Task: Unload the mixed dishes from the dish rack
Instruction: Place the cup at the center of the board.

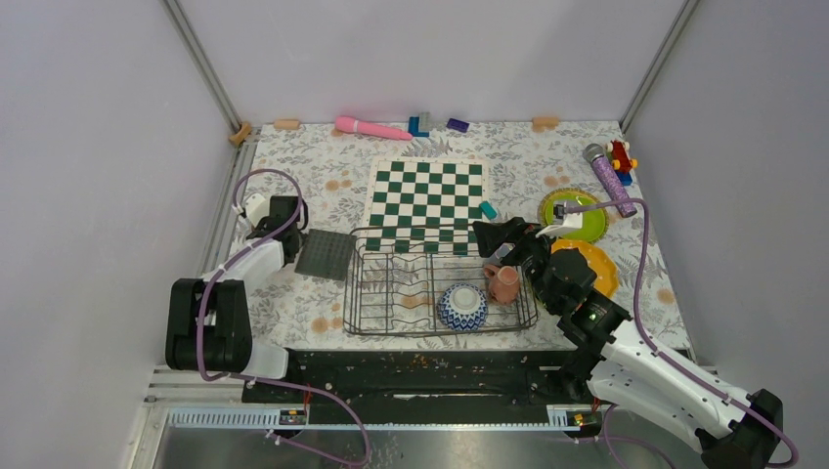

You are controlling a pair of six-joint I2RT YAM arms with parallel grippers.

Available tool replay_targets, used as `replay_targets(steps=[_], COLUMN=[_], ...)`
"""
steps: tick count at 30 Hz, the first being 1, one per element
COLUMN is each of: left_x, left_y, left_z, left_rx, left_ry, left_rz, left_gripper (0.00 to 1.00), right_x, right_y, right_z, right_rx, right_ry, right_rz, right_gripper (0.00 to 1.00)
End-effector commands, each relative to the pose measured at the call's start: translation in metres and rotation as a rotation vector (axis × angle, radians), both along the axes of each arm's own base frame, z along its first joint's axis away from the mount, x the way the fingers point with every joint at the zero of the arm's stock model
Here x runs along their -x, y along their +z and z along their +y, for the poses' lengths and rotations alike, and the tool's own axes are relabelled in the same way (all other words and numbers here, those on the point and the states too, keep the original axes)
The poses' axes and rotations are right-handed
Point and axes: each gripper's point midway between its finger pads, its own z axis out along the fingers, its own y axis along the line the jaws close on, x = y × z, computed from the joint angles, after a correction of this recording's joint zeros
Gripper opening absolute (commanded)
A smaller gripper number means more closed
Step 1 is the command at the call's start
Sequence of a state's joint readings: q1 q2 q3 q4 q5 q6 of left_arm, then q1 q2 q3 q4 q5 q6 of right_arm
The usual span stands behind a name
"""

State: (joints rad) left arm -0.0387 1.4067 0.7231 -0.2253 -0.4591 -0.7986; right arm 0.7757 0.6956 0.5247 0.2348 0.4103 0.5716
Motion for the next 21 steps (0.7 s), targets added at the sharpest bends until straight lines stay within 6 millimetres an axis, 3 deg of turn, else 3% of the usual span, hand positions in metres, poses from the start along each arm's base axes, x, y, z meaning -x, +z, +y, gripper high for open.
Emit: replay_targets(steps=[1,21], left_x=[-0.036,-0.036], left_y=[0.034,0.029], left_z=[0.003,-0.003], left_rx=[0.004,0.024], left_ry=[0.027,-0.007], left_rz=[-0.143,-0.11], left_gripper=[0.04,0.38], right_x=[-0.006,-0.006], right_y=[0.023,0.023], right_z=[-0.009,-0.023], right_rx=[-0.007,0.008], right_ry=[-0.053,-0.109], right_rz=[-0.053,-0.065], right_gripper=[1.0,1.0])
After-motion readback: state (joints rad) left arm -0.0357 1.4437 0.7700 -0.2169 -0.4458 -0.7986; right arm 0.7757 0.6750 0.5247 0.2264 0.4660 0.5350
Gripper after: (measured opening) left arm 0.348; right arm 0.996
